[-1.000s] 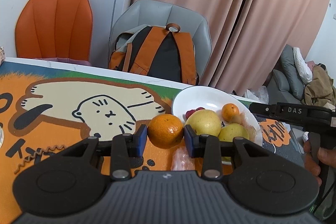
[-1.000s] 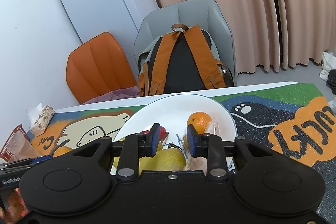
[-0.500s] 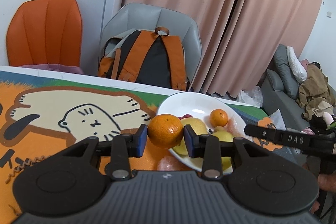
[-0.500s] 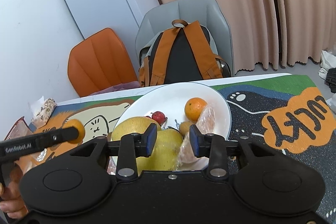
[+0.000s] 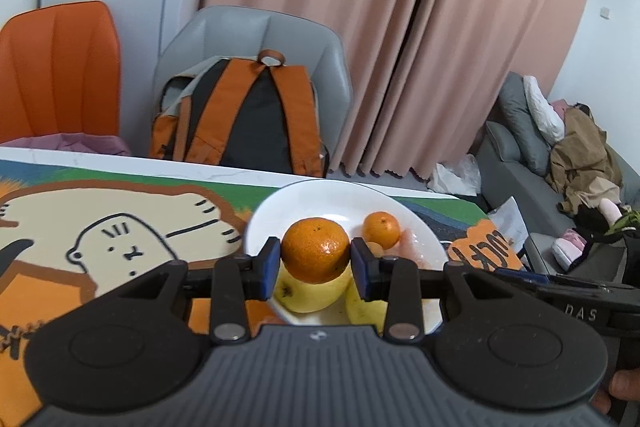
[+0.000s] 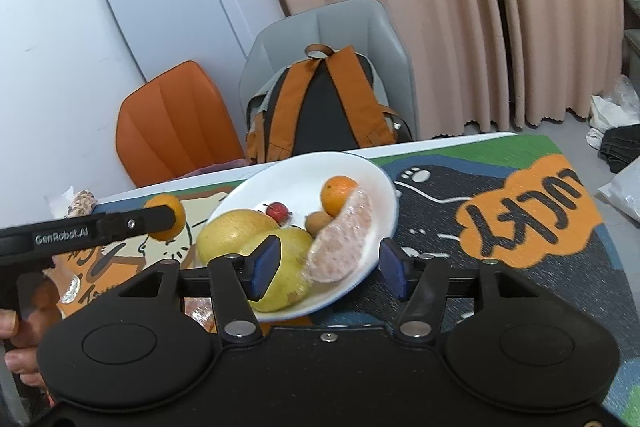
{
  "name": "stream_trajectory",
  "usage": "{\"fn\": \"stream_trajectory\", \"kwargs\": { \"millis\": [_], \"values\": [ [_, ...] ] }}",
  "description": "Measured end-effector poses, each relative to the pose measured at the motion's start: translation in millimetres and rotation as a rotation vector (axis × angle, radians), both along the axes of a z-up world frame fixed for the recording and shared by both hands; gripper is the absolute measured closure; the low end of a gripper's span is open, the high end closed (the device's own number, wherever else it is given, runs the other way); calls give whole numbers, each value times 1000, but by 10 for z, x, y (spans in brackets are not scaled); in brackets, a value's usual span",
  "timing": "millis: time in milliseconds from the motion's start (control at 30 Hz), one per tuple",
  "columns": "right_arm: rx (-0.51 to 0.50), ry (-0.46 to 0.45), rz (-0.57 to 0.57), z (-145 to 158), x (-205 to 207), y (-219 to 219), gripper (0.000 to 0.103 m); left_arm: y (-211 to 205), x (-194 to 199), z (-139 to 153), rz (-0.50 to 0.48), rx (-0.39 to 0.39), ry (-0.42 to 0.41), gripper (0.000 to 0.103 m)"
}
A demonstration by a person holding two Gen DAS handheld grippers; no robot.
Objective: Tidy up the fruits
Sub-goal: 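Place the tangerine and longan on the white plate and open both grippers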
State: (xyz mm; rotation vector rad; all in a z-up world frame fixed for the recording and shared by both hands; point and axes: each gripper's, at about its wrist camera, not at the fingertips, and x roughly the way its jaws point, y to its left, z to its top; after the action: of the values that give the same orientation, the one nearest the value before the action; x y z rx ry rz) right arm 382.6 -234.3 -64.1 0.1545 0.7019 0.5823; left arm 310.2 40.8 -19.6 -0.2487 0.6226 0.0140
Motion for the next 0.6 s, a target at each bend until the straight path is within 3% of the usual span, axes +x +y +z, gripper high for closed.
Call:
{"fn": "stream_trajectory", "kwargs": {
  "millis": [467,600],
  "values": [
    [5,19,-50,-80,-22,-198,48,-248,374,-25,-68,11,6,67],
    [9,22,-47,-96,-12,-191,48,-264,411,-32,-48,21,5,64]
  ]
}}
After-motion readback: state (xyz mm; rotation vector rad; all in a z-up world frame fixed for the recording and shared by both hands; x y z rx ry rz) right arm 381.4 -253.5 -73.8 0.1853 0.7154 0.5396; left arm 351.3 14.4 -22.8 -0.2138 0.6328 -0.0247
